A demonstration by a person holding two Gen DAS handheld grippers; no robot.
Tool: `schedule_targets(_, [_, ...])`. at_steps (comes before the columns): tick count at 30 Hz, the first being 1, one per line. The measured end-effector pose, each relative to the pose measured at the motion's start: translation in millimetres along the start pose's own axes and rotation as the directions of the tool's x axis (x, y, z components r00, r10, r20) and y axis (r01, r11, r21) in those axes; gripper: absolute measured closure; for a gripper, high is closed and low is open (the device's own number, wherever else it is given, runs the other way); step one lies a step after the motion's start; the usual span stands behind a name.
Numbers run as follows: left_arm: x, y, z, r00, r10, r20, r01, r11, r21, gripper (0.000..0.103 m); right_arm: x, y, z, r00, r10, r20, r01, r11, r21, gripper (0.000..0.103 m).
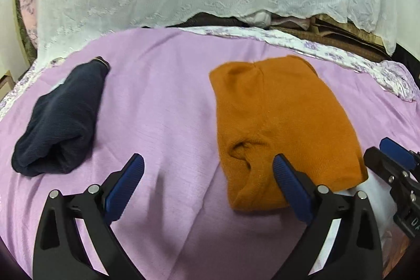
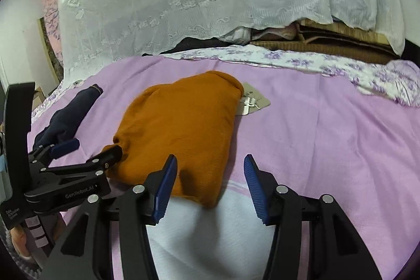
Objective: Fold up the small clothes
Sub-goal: 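Press both tools on the folded bundle to flatten it, then lower both tools onto the orange bundle and close them on it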
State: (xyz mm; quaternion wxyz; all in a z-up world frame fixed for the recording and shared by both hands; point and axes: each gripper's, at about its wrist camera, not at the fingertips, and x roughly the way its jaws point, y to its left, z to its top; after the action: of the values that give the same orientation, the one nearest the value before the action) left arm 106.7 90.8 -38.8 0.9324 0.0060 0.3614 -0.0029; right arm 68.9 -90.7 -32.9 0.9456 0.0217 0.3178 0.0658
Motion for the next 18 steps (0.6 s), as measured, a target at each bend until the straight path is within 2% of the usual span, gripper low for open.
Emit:
schedule_targets(5, [22,-2,-4,0.995,0.011,-0.098,-0.01,1.0,0.008,0.006,26,-6,-7,0.993,0.006,-0.122,-0.004,1.0,0.018,0.046])
schedule_targets(10, [12,-6,-5,0.997,0.032,-0.065,-0.03,0.999,0.031,0.006,16,-6,-6,0.995,-0.001,-0.104,0.004,1.0,0.029,0.042])
schedule_targets(13, [-1,-8,-7,0.999,0.026,-0.041,-0.025,0.999,0.035,0.006,5,-5,-8,0.996,-0.005,-0.092,0.009,0.999,0.046,0.029])
schedule_targets(18, [-15,-13,-15,0.999,0.012,-0.035,-0.011,0.999,0.039,0.006,-10,-7,-13,0.994,-0.027,-0.103,0.034,0.997,0.074,0.024])
